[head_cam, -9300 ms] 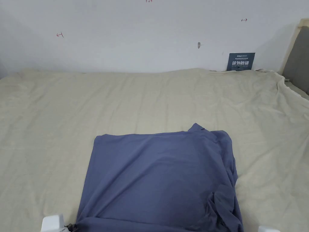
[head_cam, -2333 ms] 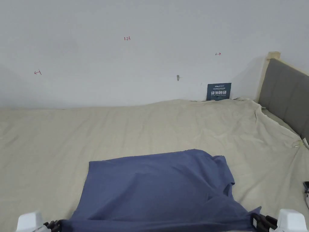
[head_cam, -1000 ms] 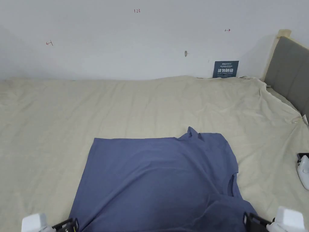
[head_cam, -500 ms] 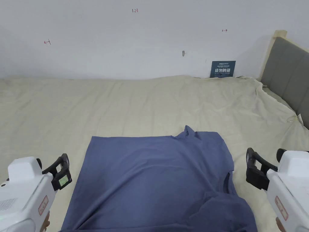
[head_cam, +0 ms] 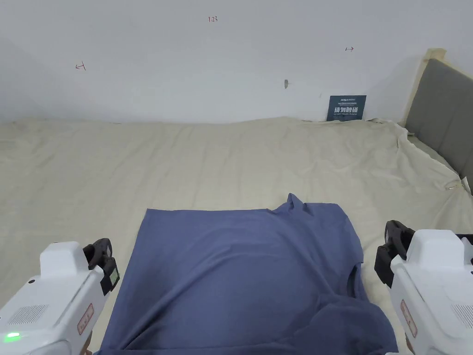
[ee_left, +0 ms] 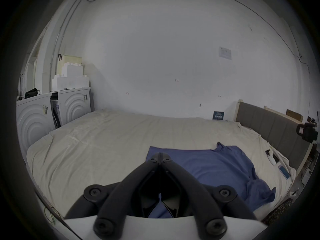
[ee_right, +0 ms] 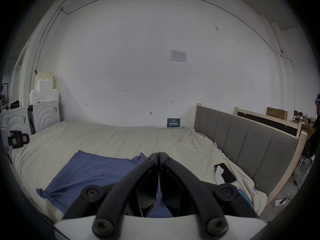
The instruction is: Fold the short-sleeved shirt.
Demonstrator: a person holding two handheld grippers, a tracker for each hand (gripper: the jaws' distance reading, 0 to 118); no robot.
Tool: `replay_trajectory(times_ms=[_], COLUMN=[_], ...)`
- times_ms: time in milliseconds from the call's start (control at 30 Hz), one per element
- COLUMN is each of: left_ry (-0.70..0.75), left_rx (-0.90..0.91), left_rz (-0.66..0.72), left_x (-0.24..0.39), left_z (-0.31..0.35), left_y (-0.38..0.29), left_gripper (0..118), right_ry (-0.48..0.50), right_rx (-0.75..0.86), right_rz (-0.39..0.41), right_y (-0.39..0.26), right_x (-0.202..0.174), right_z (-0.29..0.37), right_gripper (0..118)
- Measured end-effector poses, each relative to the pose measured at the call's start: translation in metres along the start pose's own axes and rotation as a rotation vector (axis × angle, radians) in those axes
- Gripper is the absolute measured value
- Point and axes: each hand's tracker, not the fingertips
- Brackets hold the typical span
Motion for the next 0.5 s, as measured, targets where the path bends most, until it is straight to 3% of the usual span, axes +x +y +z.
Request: replay_trajectory(times_ms=[233, 400, 433, 500], left_ry=[-0.02, -0.014, -0.008, 0.021], left_rx=[-0.166, -0.38, -0.399, -0.481], left_rz=[0.034, 0.103, 0.114, 0.122], left_x=[-0.02, -0.045, -0.049, -0.057], left_z=[-0.01, -0.027, -0.028, -0.034], left_y=[-0.014, -0.038, -0.044, -0.057], left_gripper=[0, 2, 6, 27], right_ry=[0.007, 0.01, 0.007, 0.009], right_rx=[0.0, -0.018, -0.021, -0.031], right_rz=[-0.013, -0.024, -0.021, -0.027], right_y=[0.007, 0.007, 0.009, 0.008], right_x=[-0.01, -0.013, -0.016, -0.018], right_z=[0.012, 0.018, 0.021, 0.024], right_gripper=[0, 0, 0, 0])
